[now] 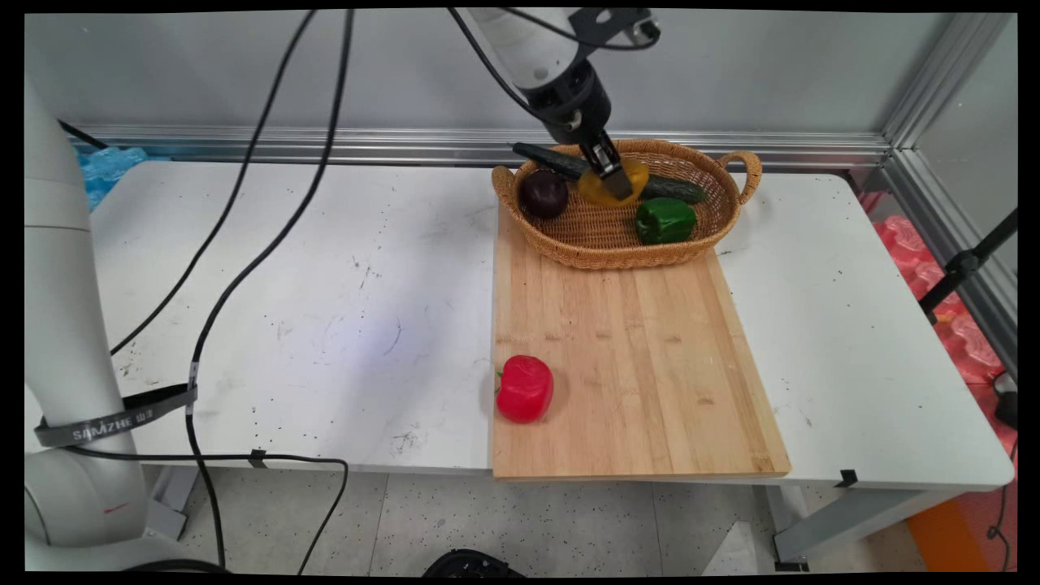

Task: Place the picked object on the cutting board

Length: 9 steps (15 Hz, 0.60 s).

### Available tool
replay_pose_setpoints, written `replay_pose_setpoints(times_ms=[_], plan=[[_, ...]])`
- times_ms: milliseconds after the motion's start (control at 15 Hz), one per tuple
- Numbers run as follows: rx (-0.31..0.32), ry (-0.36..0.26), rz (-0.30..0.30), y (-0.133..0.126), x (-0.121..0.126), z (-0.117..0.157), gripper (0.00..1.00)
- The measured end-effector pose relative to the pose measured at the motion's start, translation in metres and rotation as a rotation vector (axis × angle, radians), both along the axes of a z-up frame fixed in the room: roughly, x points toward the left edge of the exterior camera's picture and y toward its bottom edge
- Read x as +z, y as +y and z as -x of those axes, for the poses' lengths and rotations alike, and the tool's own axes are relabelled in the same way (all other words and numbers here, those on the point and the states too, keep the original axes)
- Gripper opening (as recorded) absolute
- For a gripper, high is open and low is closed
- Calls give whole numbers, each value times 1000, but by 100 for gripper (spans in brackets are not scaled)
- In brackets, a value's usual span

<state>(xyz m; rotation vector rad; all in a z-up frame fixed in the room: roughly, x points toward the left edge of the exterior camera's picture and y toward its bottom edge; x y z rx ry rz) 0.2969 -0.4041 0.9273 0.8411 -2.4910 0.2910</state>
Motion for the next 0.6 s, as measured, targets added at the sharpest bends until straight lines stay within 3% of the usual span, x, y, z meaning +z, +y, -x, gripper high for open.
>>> replay_pose_setpoints(times_ms=[600], plan=[[-126,23,7,62,30,26,0]])
